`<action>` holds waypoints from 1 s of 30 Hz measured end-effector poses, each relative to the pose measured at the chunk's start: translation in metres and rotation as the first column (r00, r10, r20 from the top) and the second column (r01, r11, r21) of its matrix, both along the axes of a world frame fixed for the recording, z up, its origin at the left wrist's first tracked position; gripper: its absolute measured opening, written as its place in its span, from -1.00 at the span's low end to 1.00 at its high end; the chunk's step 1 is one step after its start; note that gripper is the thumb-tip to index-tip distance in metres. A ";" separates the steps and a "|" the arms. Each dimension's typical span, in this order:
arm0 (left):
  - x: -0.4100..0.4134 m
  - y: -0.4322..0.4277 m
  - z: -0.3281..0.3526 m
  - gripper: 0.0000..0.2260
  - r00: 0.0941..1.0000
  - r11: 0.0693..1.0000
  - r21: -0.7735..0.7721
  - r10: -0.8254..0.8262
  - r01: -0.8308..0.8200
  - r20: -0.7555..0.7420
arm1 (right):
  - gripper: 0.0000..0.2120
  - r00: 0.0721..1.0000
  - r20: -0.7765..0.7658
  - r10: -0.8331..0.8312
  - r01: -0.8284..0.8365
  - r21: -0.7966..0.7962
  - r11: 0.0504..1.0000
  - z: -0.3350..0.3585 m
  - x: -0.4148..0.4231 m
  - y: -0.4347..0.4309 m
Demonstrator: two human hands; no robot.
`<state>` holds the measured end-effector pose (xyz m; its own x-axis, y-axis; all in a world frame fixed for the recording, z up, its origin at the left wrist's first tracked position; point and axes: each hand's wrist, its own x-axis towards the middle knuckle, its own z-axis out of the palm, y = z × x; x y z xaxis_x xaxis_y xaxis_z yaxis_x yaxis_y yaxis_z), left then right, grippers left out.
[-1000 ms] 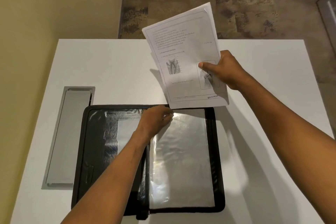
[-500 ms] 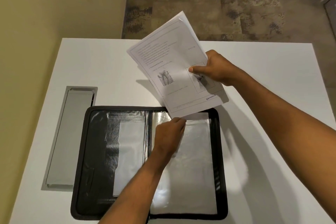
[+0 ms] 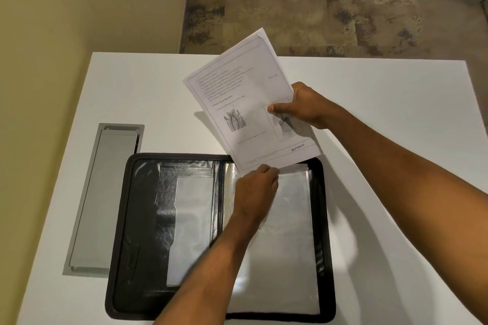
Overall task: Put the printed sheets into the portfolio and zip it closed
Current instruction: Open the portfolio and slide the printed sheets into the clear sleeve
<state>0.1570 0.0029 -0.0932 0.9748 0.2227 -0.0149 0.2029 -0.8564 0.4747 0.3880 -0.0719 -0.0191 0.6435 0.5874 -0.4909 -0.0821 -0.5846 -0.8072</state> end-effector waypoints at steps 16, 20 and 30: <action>0.045 -0.035 0.004 -0.80 0.986 0.996 -0.092 -0.014 -0.001 -0.163 | -0.70 0.978 -0.186 -0.096 0.117 0.106 0.987 -0.051 0.009 0.001; 0.049 -0.045 0.011 -0.85 0.975 0.999 -0.016 -0.036 0.033 -0.218 | -0.72 0.976 -0.191 -0.106 0.120 0.063 0.991 -0.054 0.008 0.005; 0.049 -0.060 0.043 -0.87 0.941 0.975 0.101 -0.159 0.196 -0.298 | -0.66 0.966 -0.198 -0.167 0.180 0.054 0.982 -0.071 -0.008 0.006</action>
